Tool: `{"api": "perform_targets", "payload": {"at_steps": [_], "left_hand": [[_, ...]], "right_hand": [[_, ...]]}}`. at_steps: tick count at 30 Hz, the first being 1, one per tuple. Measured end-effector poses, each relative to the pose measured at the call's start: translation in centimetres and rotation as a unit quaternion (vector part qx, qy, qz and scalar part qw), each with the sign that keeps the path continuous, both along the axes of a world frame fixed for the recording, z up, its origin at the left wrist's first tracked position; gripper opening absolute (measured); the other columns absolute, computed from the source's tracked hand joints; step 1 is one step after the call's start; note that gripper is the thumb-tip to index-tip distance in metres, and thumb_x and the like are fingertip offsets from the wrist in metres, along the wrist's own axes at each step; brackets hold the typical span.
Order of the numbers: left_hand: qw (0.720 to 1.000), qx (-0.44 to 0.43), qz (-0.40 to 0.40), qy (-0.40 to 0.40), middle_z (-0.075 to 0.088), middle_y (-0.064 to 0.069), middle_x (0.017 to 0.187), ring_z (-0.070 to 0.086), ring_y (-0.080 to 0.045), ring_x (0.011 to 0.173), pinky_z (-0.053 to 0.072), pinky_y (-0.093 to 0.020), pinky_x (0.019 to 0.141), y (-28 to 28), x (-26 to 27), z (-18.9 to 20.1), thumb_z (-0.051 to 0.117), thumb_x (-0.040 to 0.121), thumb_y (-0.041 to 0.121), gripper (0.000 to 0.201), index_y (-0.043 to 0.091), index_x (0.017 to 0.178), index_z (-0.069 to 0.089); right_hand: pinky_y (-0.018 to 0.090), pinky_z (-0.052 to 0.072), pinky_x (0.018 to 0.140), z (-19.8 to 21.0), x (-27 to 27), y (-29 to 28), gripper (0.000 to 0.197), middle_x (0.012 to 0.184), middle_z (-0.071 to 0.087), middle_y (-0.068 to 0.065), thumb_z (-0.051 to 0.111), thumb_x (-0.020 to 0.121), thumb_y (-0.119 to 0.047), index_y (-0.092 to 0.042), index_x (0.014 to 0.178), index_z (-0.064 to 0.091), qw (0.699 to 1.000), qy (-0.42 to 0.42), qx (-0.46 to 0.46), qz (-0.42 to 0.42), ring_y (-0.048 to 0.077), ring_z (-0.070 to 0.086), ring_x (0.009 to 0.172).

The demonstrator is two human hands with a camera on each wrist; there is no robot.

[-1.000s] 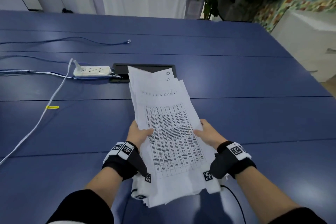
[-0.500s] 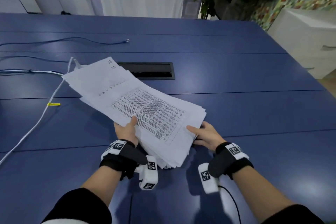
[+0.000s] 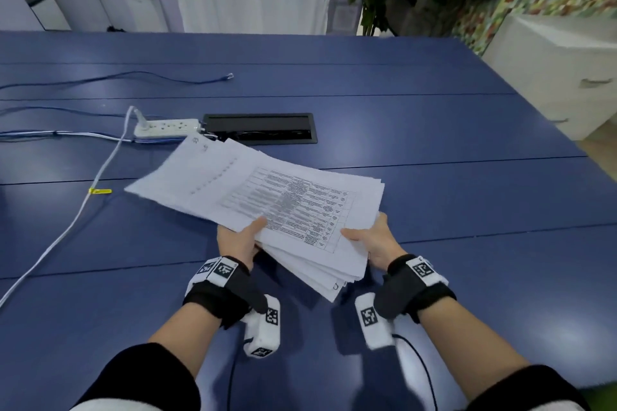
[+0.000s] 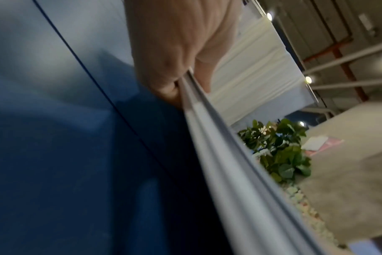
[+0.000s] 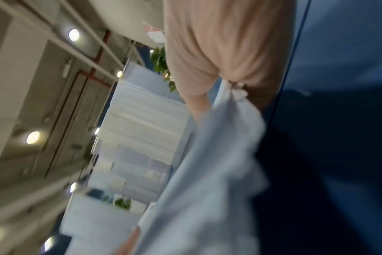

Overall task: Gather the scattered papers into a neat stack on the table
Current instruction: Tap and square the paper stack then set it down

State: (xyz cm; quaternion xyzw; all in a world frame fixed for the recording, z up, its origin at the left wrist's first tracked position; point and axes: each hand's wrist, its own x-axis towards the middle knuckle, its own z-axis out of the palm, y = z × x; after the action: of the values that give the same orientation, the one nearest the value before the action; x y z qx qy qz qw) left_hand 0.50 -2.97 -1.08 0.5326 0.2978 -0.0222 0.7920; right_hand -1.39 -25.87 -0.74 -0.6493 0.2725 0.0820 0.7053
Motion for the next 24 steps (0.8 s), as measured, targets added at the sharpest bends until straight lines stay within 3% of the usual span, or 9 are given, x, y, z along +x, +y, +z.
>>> {"api": "perform_targets", "payload": {"at_steps": [2,5,8,11,13,16,18,20,24], "left_hand": [[1.0,-0.009,0.0,0.003,0.064,-0.01,0.098,0.061,-0.024,0.083,0.056,-0.029,0.054,1.1,-0.4,-0.3,0.064,0.077,-0.012,0.044,0.005,0.116,0.053],[1.0,0.007,0.027,0.007,0.059,-0.011,0.116,0.057,-0.026,0.101,0.055,-0.037,0.07,3.8,-0.3,-1.4,0.062,0.077,-0.015,0.055,0.002,0.127,0.049],[0.995,0.083,0.062,-0.004,0.059,-0.016,0.123,0.059,-0.031,0.111,0.054,-0.046,0.086,7.1,0.3,-2.5,0.069,0.07,-0.014,0.055,-0.002,0.122,0.054],[0.987,0.159,0.034,0.007,0.06,-0.019,0.124,0.059,-0.032,0.114,0.045,-0.046,0.1,9.8,1.0,-3.0,0.073,0.067,-0.01,0.053,-0.003,0.118,0.058],[0.992,0.12,-0.03,0.014,0.062,-0.015,0.117,0.064,-0.027,0.099,0.051,-0.044,0.091,10.5,1.5,-1.9,0.07,0.074,-0.006,0.047,0.002,0.119,0.057],[0.995,0.034,-0.088,0.043,0.072,-0.006,0.089,0.068,-0.016,0.065,0.056,-0.031,0.06,11.0,2.7,-0.3,0.062,0.086,0.016,0.023,0.013,0.108,0.062],[0.994,-0.002,-0.092,0.055,0.074,-0.004,0.073,0.069,-0.019,0.059,0.052,-0.031,0.062,11.8,3.8,0.4,0.056,0.087,0.031,0.023,0.013,0.099,0.065],[0.991,0.024,-0.114,0.06,0.073,-0.004,0.067,0.068,-0.02,0.055,0.046,-0.034,0.067,12.2,4.9,0.8,0.051,0.09,0.031,0.025,0.012,0.092,0.066],[0.923,0.26,-0.247,0.138,0.064,-0.019,0.116,0.061,-0.035,0.106,0.043,-0.037,0.094,11.3,6.7,0.2,0.064,0.086,0.02,0.041,-0.005,0.118,0.058]], "right_hand": [[0.044,0.046,0.098,0.3,-0.2,-1.0,0.079,0.127,0.05,0.008,0.073,0.07,0.011,-0.004,0.132,0.025,0.998,-0.009,-0.045,0.032,0.027,0.052,0.118],[0.042,0.044,0.099,-0.3,-0.6,-3.2,0.087,0.13,0.046,0.005,0.079,0.066,0.005,-0.005,0.133,0.024,0.995,-0.02,-0.078,0.058,0.024,0.05,0.119],[0.049,0.045,0.1,-1.1,-0.7,-5.8,0.11,0.135,0.048,0.01,0.091,0.045,-0.017,-0.008,0.134,0.028,0.991,-0.004,-0.101,0.089,0.026,0.052,0.121],[0.05,0.044,0.101,-1.7,-0.2,-7.7,0.1,0.132,0.051,0.007,0.086,0.051,-0.012,-0.013,0.135,0.031,0.984,0.015,-0.144,0.107,0.025,0.053,0.118],[0.047,0.045,0.1,-0.3,0.0,-7.8,0.085,0.127,0.057,0.007,0.084,0.059,-0.005,-0.01,0.132,0.04,0.98,0.024,-0.158,0.119,0.026,0.057,0.115],[0.036,0.046,0.089,0.9,0.6,-8.3,0.061,0.116,0.06,0.006,0.072,0.071,0.011,-0.006,0.124,0.047,0.973,0.026,-0.191,0.131,0.024,0.057,0.107],[0.033,0.044,0.085,1.1,0.9,-9.3,0.06,0.116,0.06,0.006,0.071,0.072,0.012,-0.007,0.124,0.048,0.971,0.026,-0.2,0.129,0.023,0.056,0.106],[0.033,0.046,0.086,0.7,1.1,-10.5,0.061,0.12,0.062,0.008,0.071,0.072,0.012,-0.007,0.125,0.049,0.971,0.037,-0.191,0.137,0.025,0.059,0.107],[0.041,0.047,0.095,0.0,1.5,-11.1,0.052,0.122,0.064,0.009,0.074,0.074,0.001,-0.012,0.12,0.056,0.98,0.06,-0.138,0.127,0.025,0.062,0.105]]}}
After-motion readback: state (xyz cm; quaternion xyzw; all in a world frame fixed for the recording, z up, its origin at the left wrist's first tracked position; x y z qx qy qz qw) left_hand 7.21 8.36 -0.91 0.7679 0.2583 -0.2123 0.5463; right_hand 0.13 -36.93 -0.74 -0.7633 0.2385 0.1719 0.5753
